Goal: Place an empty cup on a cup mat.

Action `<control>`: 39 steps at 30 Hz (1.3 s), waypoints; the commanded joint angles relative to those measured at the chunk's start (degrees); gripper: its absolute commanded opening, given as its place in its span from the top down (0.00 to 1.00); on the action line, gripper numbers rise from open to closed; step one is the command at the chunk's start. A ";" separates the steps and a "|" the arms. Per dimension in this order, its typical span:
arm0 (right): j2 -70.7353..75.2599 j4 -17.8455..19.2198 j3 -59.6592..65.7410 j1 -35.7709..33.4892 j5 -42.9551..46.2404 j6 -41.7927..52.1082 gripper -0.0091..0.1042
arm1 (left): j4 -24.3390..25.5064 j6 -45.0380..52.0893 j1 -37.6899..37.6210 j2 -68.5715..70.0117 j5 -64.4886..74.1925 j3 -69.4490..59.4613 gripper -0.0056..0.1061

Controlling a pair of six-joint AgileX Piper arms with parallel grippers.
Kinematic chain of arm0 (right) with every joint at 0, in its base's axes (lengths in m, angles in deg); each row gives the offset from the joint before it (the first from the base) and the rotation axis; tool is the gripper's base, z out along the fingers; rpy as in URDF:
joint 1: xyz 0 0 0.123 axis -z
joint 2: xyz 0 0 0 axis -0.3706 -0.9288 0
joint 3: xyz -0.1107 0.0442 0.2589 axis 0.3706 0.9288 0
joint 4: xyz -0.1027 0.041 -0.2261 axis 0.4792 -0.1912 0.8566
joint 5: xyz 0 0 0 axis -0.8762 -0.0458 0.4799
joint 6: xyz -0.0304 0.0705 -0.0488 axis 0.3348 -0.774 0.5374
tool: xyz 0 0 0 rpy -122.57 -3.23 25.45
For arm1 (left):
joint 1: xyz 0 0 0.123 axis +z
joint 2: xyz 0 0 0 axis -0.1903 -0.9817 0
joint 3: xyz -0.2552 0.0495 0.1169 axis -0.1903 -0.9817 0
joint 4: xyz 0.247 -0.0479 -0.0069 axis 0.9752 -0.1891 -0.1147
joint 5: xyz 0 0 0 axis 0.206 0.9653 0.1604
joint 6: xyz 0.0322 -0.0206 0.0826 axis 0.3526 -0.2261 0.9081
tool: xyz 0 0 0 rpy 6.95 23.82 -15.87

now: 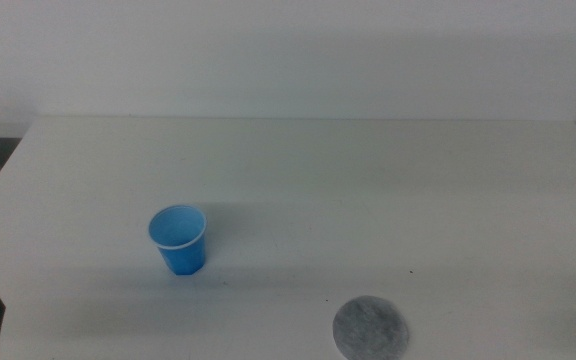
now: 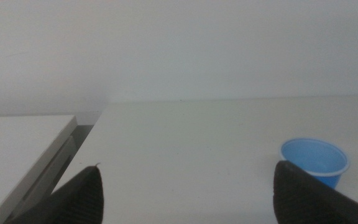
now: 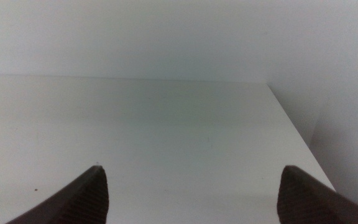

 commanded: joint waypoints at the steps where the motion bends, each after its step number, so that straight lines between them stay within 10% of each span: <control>1: 0.28 0.34 0.19 -0.15 0.42 0.23 0.10 | -0.37 0.00 -0.22 0.30 -0.85 0.00 0.11; 12: 0.28 0.34 0.19 -0.15 0.42 0.23 0.10 | -0.73 -0.15 -0.22 -14.96 4.68 13.58 0.11; 25: 0.28 0.34 0.19 -0.15 0.42 0.23 0.10 | -13.34 -0.15 -0.76 -61.08 52.82 63.25 0.11; 39: 0.28 0.34 0.19 -0.15 0.42 0.23 0.10 | -8.79 -0.34 -11.67 -96.97 54.55 81.22 0.11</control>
